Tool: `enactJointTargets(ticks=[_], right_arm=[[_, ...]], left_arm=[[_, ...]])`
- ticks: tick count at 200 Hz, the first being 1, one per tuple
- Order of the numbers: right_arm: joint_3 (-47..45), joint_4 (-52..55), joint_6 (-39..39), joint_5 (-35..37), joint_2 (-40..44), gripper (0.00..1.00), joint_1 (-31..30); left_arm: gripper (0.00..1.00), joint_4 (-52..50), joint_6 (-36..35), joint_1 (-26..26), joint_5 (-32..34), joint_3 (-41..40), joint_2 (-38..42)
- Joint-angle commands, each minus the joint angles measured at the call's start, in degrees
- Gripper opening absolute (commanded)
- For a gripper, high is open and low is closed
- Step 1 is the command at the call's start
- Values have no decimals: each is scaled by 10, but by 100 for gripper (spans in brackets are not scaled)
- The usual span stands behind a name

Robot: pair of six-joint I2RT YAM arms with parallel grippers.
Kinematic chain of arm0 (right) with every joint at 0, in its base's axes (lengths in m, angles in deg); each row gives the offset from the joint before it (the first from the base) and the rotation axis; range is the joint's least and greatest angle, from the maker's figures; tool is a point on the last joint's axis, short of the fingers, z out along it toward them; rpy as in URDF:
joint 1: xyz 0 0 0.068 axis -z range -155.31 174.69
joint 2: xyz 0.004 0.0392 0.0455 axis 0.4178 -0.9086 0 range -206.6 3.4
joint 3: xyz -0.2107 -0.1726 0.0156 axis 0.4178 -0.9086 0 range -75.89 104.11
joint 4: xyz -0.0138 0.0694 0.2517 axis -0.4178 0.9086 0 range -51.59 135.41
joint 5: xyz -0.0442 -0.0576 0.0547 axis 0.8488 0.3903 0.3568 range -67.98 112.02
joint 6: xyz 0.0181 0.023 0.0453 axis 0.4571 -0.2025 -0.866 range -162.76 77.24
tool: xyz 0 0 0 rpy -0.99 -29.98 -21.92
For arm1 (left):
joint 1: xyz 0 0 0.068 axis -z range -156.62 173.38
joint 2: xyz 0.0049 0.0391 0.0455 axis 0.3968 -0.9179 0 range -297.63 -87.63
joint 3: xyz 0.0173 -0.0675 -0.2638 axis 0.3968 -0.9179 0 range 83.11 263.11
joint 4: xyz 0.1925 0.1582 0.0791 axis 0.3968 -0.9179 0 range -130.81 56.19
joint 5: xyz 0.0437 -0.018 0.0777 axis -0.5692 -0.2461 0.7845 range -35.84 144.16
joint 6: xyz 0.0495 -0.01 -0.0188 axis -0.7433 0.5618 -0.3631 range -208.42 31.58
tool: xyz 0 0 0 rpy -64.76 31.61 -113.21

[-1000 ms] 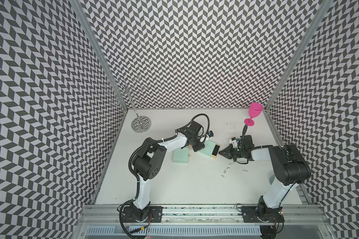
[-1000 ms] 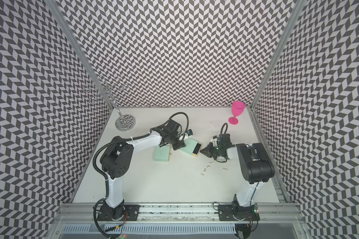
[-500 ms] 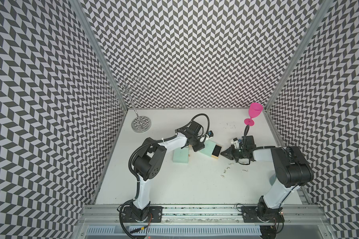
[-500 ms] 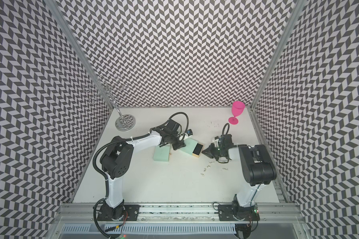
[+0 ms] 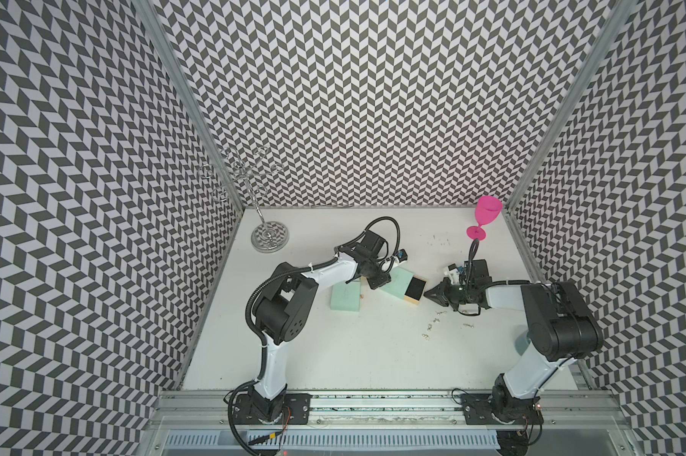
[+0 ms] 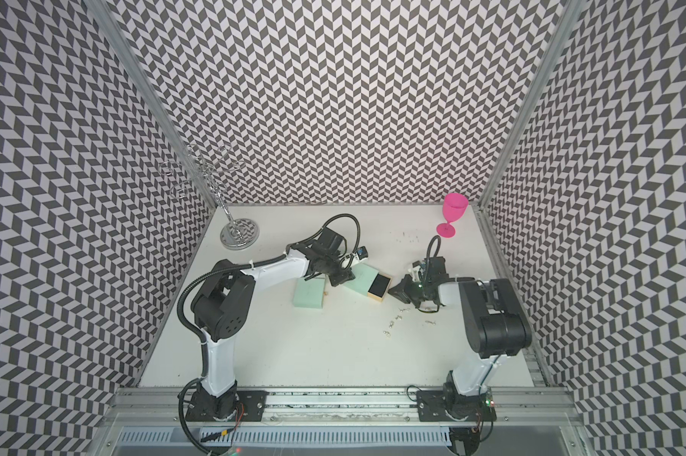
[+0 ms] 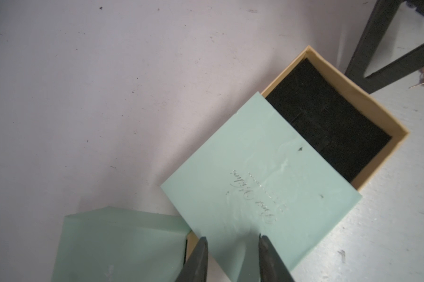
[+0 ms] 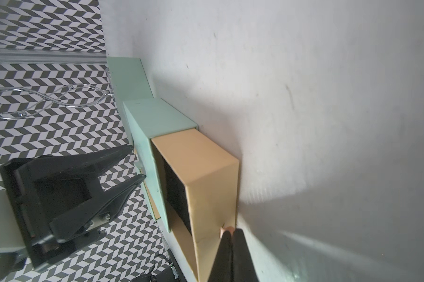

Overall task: Place the earrings into the drawer-style jewelry box
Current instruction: Open the drawer in the jewelry box.

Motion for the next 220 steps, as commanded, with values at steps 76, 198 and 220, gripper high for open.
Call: enactJointTargets(ticks=[76,198,220], right_arm=[[-14,22,20,25,17,0,12],[-20,16,19,13,15,0,14],[-13,20,20,12,20,0,14]], left_arm=[[36,-9,-9,-7,2,-2,-9],[36,-35,22,-6,-44,59,-5],[37,-53,22,-1,-74,88,-7]])
